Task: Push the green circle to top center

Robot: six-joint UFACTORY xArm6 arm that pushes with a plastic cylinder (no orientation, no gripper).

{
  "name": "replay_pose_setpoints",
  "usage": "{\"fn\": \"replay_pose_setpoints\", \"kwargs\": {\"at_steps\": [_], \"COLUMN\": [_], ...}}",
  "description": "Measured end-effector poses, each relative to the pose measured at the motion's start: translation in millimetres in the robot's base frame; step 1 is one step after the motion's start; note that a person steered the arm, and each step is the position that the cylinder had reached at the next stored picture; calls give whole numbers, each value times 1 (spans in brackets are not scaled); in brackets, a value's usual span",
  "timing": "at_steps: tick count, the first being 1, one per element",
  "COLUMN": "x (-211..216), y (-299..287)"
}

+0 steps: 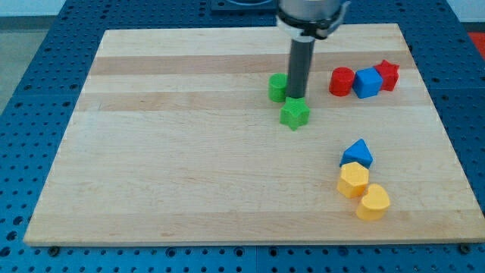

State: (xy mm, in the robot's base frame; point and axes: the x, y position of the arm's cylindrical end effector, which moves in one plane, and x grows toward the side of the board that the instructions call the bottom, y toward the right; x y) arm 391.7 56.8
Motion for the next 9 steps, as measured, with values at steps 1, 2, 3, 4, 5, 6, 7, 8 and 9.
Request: {"fn": "replay_pose_setpoints", "kwargs": {"at_steps": [1, 2, 3, 4, 5, 6, 7, 8, 9], "x": [-13, -89, -115, -97, -51, -20, -17, -31, -90], "y": [-5, -7, -12, -12, 21, 18, -16, -40, -41]}}
